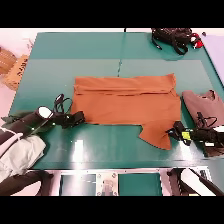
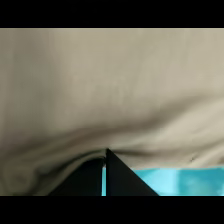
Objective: Fold the shirts.
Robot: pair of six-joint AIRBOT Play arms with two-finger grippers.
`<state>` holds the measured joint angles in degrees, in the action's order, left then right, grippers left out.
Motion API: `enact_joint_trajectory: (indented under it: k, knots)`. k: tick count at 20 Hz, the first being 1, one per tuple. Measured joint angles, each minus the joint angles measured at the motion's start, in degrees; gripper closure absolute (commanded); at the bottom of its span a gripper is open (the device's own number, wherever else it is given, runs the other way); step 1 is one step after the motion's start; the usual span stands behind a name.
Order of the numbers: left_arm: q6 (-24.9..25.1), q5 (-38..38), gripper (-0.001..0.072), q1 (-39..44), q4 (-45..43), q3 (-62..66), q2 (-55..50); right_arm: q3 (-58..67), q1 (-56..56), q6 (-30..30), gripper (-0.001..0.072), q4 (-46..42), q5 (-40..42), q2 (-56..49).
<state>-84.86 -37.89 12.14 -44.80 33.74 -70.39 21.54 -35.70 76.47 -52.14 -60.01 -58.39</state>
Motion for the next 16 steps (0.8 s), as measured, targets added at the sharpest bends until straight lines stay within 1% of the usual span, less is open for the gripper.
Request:
enact_joint_trajectory:
  k: [1, 4, 6, 8, 11, 14, 16]
  knots:
    - [-1.2, -2.2, 0.0689, 0.1, -3.4, 1.6, 0.0, 0.8, 0.0, 1.0, 0.0693, -0.6, -1.4, 0.4]
    - [-5.7, -11.9, 0.0689, 0.1, -16.0, 5.7, 0.5, 2.3, 0.0, 4.8, 0.0693, -4.6, -5.8, 3.0]
    - [-7.1, -17.6, 0.0689, 0.1, -21.8, 7.5, 1.8, 2.7, 0.0, 7.8, 0.0694, -8.5, -9.1, 6.1]
    - [-7.6, -21.7, 0.0689, 0.2, -25.1, 8.7, 3.7, 3.1, 0.0, 10.1, 0.0693, -11.1, -11.9, 9.7]
    - [-7.6, -26.9, 0.0689, 0.2, -27.7, 11.3, 6.0, 5.2, 0.0, 12.0, 0.0693, -12.8, -15.3, 14.1]
    - [-6.9, -29.2, 0.0689, 0.2, -28.7, 15.6, 6.9, 10.2, 0.3, 12.4, 0.0693, -10.7, -16.8, 15.6]
    - [-6.3, -28.7, 0.0689, 0.2, -29.2, 19.4, 6.2, 14.3, 1.7, 12.1, 0.0693, -7.7, -16.2, 14.7]
